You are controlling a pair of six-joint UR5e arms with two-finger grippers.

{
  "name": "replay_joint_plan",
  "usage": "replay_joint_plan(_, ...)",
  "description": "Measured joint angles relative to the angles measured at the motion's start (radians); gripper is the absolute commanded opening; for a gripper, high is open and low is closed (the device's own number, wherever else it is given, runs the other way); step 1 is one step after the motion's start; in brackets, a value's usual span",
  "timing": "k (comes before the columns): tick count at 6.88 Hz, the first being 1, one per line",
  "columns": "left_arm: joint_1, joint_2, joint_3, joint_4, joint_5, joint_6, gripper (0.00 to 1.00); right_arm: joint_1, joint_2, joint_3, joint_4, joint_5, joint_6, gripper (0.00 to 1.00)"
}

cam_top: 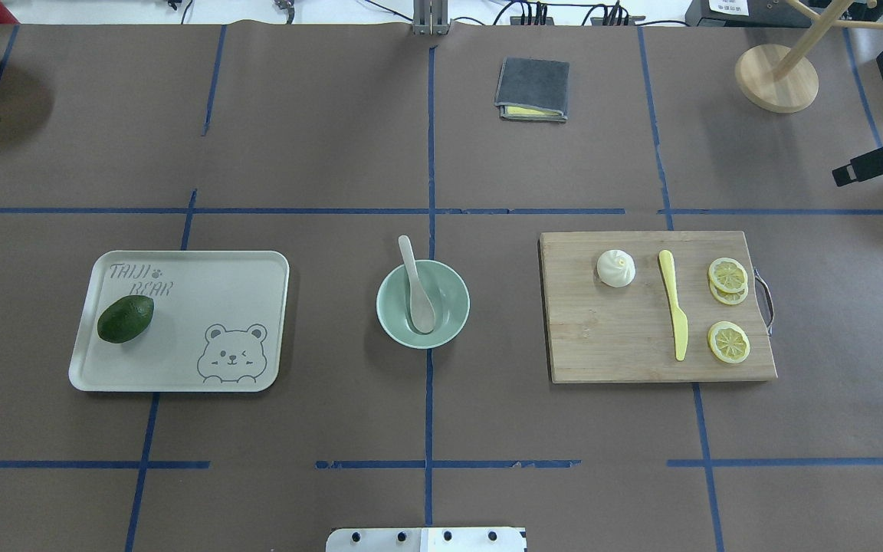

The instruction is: Put spoon and bun in bowl

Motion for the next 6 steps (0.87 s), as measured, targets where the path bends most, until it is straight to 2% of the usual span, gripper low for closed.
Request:
replay_joint_plan(2,-0.187,0.114,0.119,-0.007,-0.08,0.249,1.0,-0.117,0.07,0.035,-0.003,-0.052,0.182,1.0)
replay_joint_plan(3,-0.241,0.189,0.14,-0.027,-0.137,0.323,1.0,-0.199,0.083,0.048,-0.003,-0.139,0.26,1.0)
replay_joint_plan(4,-0.266,0.239,0.149,-0.038,-0.17,0.355,1.0,-0.31,0.085,0.054,0.005,-0.277,0.358,1.0)
replay_joint_plan(5,-0.274,0.254,0.162,-0.043,-0.182,0.365,1.0,-0.424,0.086,0.047,0.027,-0.419,0.443,1.0)
replay_joint_plan(6,-0.276,0.258,0.169,-0.046,-0.187,0.368,1.0,-0.516,0.099,0.027,0.049,-0.51,0.492,0.99)
